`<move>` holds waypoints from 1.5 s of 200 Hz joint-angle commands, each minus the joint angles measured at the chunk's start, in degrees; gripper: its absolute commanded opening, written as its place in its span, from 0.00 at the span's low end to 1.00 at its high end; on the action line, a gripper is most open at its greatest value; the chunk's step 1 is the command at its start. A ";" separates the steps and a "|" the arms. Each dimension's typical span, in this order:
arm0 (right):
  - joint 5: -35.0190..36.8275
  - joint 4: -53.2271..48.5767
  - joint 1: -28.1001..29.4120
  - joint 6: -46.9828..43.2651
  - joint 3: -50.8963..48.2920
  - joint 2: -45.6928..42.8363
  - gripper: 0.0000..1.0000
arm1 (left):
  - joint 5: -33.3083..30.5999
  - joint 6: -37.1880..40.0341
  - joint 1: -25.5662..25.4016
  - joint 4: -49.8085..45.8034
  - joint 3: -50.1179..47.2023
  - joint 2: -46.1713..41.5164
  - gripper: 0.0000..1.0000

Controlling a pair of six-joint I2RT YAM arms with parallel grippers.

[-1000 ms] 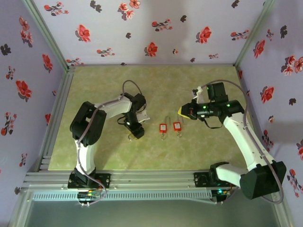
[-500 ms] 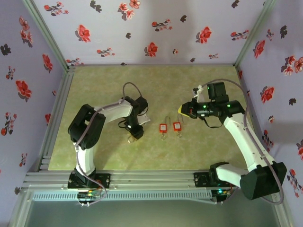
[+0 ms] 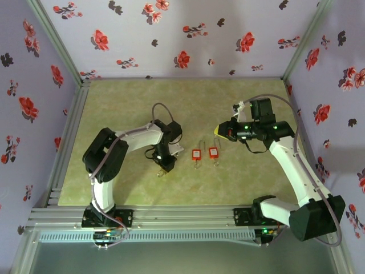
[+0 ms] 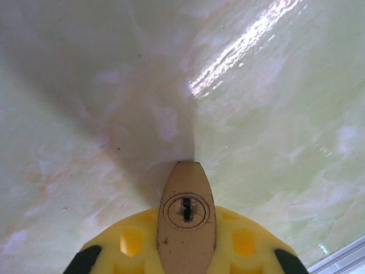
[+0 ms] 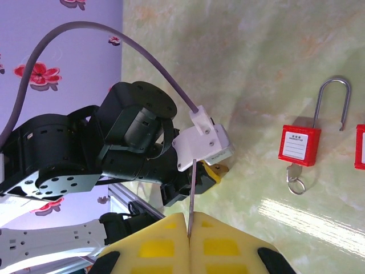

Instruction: Unlock with the key

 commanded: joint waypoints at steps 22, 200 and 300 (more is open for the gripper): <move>1.30 3.61 -0.12 2.16 -0.89 0.76 0.00 | -18.82 -5.39 -2.92 -3.72 0.22 -2.81 0.00; 1.20 2.03 -0.09 0.75 0.57 3.73 0.00 | -19.35 -21.42 -13.46 -2.91 1.25 -7.49 0.85; 0.07 1.85 -0.11 0.39 0.48 3.55 0.00 | -1.15 -11.98 -1.75 5.96 -9.30 -10.28 0.84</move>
